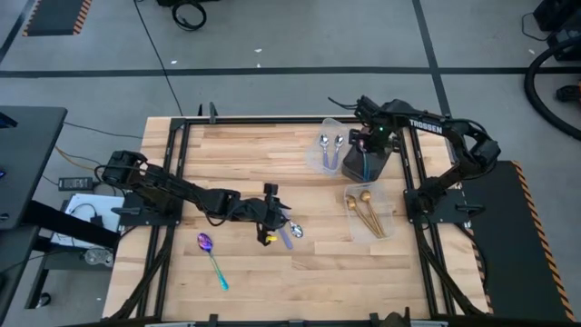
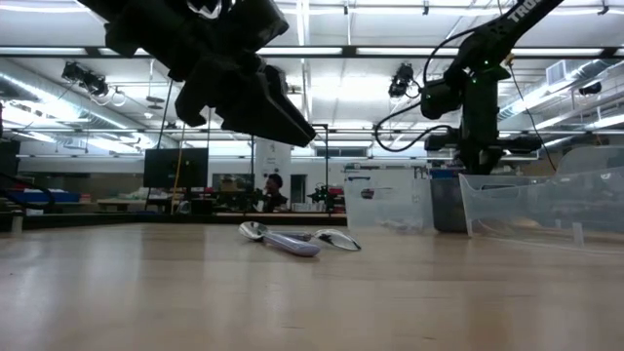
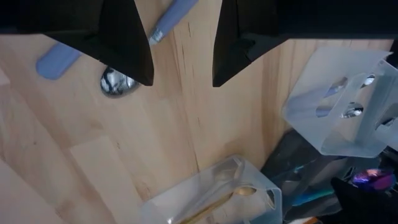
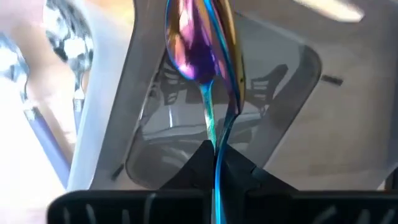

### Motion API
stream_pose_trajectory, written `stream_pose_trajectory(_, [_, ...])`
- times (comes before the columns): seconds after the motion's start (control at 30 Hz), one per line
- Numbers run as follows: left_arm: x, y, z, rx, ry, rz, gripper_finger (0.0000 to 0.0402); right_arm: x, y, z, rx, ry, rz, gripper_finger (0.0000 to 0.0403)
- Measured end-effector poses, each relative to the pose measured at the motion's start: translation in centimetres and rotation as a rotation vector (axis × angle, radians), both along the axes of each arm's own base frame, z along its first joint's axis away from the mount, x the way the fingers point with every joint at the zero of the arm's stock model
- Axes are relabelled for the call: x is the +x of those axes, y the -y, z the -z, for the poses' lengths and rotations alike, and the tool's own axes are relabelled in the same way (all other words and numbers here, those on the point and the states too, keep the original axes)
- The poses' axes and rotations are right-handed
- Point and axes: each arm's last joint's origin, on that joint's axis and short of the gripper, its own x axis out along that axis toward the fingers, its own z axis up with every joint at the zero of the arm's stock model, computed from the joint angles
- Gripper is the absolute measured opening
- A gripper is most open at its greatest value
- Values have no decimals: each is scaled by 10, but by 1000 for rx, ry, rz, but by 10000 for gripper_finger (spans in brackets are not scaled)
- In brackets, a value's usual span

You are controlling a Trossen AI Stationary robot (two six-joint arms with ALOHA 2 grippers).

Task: Sort silverware by color (type)
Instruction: Put the blue spoon into the black bin

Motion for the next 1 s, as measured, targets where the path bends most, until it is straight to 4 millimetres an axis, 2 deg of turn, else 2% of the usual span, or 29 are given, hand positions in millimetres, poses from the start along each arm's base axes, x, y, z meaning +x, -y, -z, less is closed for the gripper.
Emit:
stream_pose_trajectory(0.3, [-1, -1, 2, 11, -22, 3, 172, 2, 0, 0, 7, 28, -26, 83])
stream_pose_trajectory(0.43, [-2, -6, 4, 20, -48, -8, 172, 3, 4, -9, 13, 88, -120, 102])
stream_pose_trajectory(0.7, [-1, -26, 8, -189, -87, -118, 172, 26, -6, -44, -343, 38, -419, 100])
stream_pose_trajectory(1.0, [-12, -15, 18, -417, -188, -297, 172, 64, -39, -51, -536, 54, -686, 102])
